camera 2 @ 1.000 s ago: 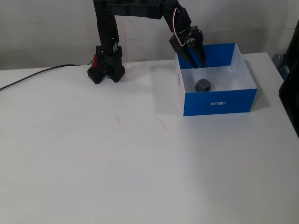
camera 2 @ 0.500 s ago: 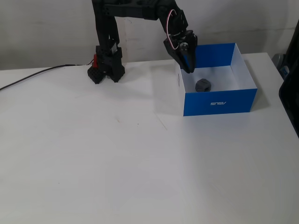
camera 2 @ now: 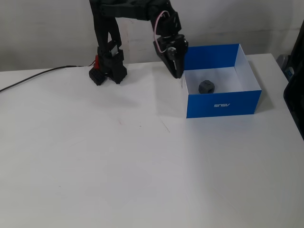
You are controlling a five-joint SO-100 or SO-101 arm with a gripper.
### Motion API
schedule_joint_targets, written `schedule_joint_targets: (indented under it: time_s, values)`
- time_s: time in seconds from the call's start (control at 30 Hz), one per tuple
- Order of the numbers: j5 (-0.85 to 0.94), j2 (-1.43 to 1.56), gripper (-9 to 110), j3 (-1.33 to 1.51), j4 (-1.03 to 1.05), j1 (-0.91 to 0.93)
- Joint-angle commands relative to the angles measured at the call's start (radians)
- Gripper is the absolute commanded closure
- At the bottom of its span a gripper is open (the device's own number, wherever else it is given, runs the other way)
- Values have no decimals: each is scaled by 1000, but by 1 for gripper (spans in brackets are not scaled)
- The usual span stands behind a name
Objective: Grasp the gray block and put it in the box.
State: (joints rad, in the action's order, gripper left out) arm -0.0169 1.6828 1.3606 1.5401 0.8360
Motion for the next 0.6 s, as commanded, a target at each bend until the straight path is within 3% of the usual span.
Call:
schedule_joint_targets:
  time_s: [0.0,0.57]
  values:
    - [-11,114,101,-80,35,-34]
    - [20,425,101,173,40,-225]
